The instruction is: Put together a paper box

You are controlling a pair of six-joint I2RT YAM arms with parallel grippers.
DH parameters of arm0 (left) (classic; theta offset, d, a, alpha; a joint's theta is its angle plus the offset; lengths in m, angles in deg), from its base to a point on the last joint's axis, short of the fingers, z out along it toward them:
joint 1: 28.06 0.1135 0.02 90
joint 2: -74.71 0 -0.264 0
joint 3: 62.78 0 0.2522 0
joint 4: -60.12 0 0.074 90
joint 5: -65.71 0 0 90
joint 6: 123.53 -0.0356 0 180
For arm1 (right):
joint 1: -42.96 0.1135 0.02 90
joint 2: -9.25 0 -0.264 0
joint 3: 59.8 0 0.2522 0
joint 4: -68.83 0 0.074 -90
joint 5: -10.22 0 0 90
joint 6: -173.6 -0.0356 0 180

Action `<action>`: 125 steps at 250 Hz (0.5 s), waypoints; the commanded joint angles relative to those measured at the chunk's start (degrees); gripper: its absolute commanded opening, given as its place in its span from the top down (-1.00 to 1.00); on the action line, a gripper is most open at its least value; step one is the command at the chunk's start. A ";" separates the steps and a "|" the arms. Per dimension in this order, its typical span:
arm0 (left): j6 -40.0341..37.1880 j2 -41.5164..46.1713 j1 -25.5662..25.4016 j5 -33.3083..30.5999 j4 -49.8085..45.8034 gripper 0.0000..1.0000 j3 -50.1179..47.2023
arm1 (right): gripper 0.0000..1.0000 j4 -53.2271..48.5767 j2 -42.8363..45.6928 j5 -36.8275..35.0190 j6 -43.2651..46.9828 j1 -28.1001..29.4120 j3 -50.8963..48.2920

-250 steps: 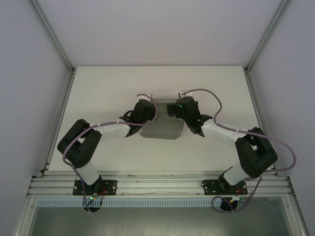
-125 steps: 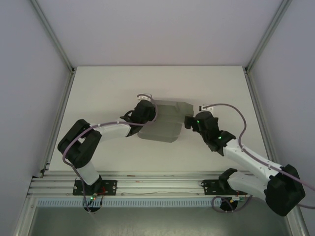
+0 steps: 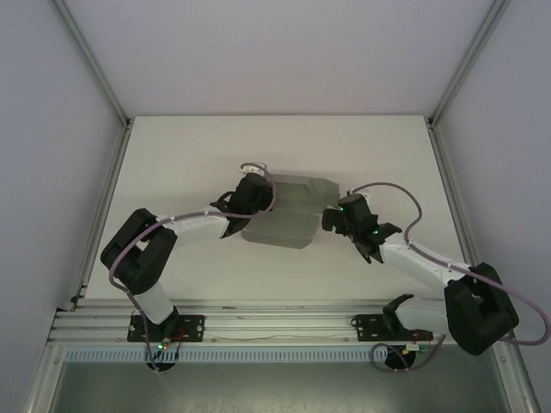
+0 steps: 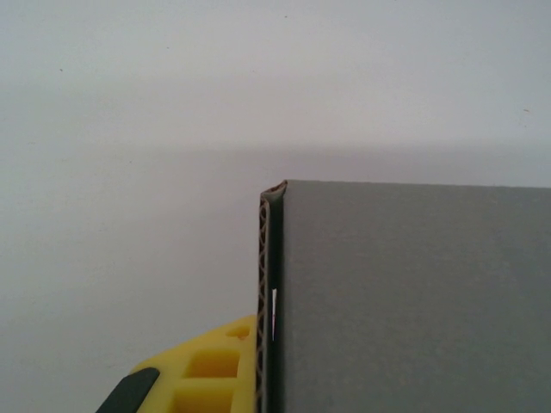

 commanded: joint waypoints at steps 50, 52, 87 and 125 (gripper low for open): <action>0.55 0.53 0.46 3.86 1.03 1.00 1.19 | -0.99 12.13 -2.13 5.51 4.82 0.00 2.36; 0.64 0.48 0.44 3.96 1.04 1.00 1.19 | -1.00 12.38 -2.29 5.84 4.92 -0.04 2.37; 1.32 -0.02 0.41 6.26 1.20 1.00 1.81 | -0.99 17.25 -7.17 10.81 5.84 0.29 3.78; 2.00 -0.12 0.39 7.16 1.22 1.00 2.00 | -0.99 20.71 -12.19 6.84 6.20 1.89 5.80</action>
